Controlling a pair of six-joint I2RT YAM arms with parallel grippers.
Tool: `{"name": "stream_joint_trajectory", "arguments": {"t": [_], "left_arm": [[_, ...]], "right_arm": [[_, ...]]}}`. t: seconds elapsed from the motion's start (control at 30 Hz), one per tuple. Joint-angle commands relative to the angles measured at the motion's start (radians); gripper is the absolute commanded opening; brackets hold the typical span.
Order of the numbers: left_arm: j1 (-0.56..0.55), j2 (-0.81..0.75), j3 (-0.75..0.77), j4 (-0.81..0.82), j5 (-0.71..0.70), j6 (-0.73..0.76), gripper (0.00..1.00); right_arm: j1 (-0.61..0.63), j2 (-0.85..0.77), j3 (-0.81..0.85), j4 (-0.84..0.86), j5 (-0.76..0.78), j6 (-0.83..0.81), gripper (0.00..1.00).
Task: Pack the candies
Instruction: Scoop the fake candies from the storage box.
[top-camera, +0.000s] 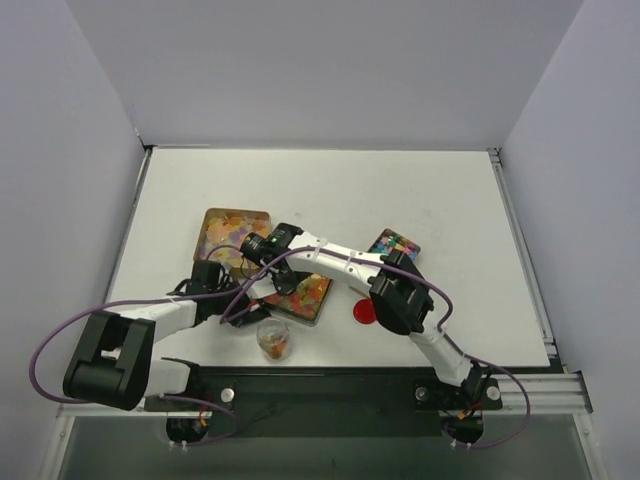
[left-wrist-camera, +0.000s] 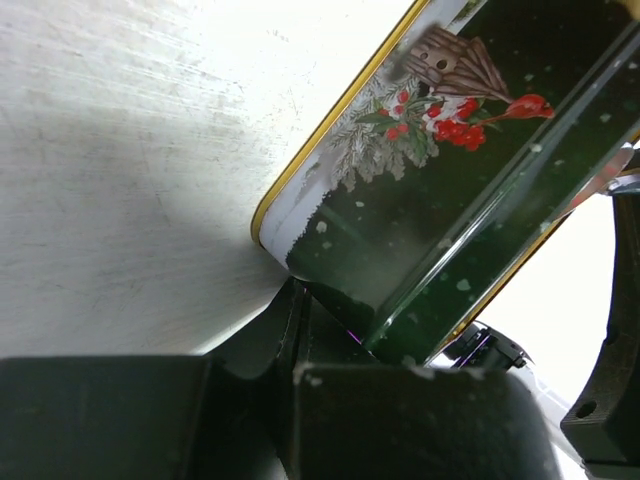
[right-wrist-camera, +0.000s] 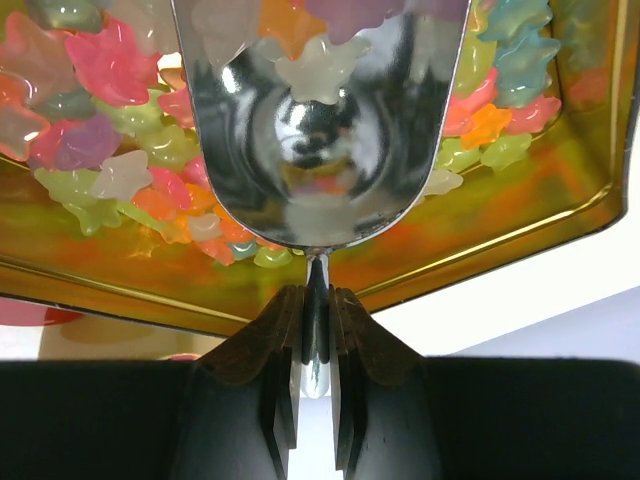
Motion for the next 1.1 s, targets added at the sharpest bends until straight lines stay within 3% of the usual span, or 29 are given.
{"name": "stream_joint_trajectory", "arguments": {"t": [0.0,0.23,0.47,0.63,0.9,1.07], "left_arm": [[0.005,-0.023,0.010,0.063,-0.034,0.017,0.00],[0.008,-0.053,0.018,0.015,-0.040,0.062,0.00],[0.019,-0.081,0.053,-0.037,-0.038,0.125,0.00],[0.040,-0.109,0.079,-0.087,-0.003,0.201,0.00],[0.079,-0.133,0.208,-0.263,0.100,0.393,0.25],[0.146,-0.190,0.297,-0.415,0.130,0.520,0.33]], "right_arm": [[0.012,0.033,0.041,-0.032,-0.162,0.087,0.00],[-0.080,0.020,0.029,-0.004,-0.369,0.208,0.00],[-0.151,-0.106,-0.177,0.186,-0.462,0.170,0.00],[-0.177,-0.163,-0.260,0.231,-0.515,0.152,0.00],[-0.213,-0.241,-0.341,0.327,-0.562,0.170,0.00],[-0.230,-0.284,-0.338,0.338,-0.561,0.190,0.00]]}}
